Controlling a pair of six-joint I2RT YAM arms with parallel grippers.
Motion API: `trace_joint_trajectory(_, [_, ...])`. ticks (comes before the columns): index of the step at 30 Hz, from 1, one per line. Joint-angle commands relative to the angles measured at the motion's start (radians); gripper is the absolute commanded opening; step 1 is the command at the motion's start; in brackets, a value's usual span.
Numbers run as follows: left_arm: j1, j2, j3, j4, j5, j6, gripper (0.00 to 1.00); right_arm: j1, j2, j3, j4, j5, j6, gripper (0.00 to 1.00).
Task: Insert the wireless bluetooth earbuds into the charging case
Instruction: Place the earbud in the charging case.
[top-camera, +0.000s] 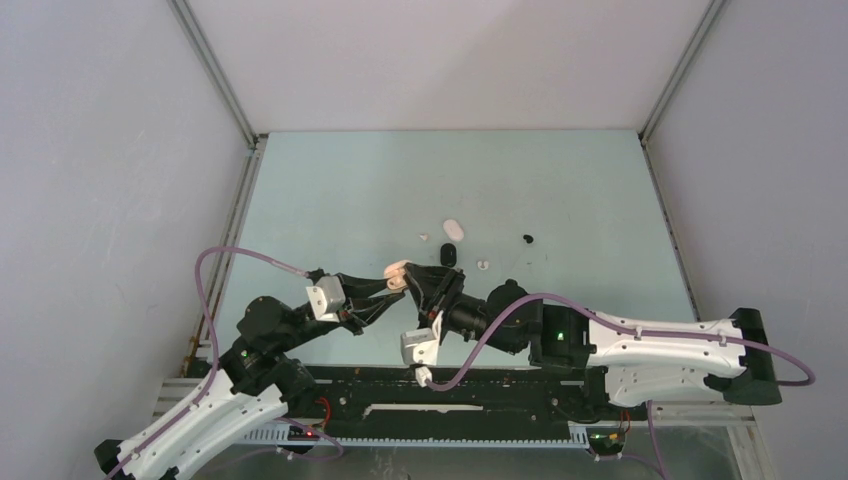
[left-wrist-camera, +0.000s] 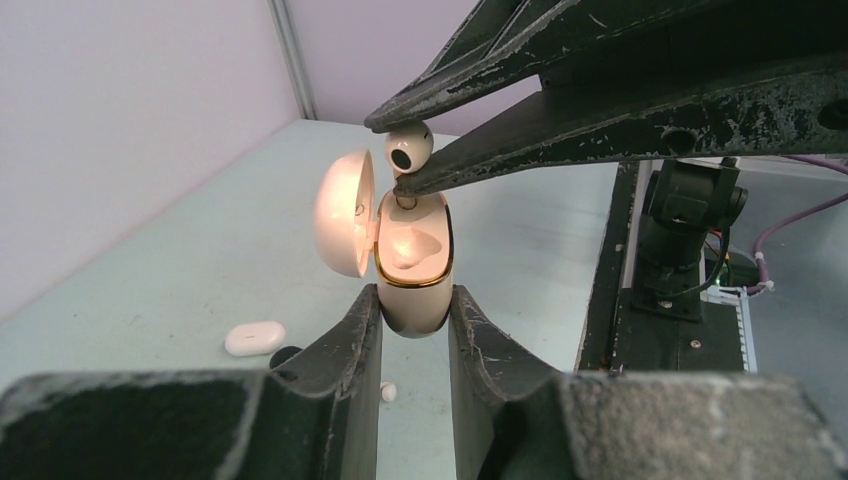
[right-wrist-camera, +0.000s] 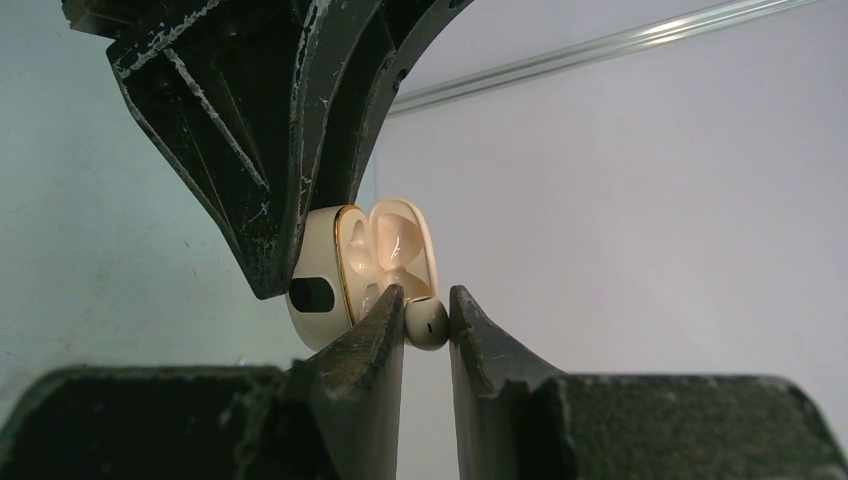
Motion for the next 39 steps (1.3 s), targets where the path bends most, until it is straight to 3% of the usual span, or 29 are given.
trace_joint_trajectory(1, [0.007, -0.009, 0.007, 0.053, 0.002, 0.005, 0.0, 0.019, 0.026, 0.048, -0.006, 0.008, 0.021, 0.23])
trace_joint_trajectory(20, [0.015, -0.014, 0.007, 0.054, -0.021, -0.012, 0.0, 0.033, 0.037, 0.07, -0.019, 0.031, 0.035, 0.37])
trace_joint_trajectory(28, [0.017, -0.016, 0.005, 0.057, -0.019, -0.011, 0.0, 0.006, 0.058, 0.181, -0.163, 0.005, 0.183, 0.44])
trace_joint_trajectory(33, [0.017, -0.015, 0.006, 0.056, -0.016, -0.011, 0.0, -0.011, 0.072, 0.26, -0.287, -0.037, 0.304, 0.59])
trace_joint_trajectory(39, [0.017, -0.013, 0.004, 0.05, -0.017, -0.011, 0.0, -0.084, 0.088, 0.463, -0.436, -0.087, 0.516, 0.59])
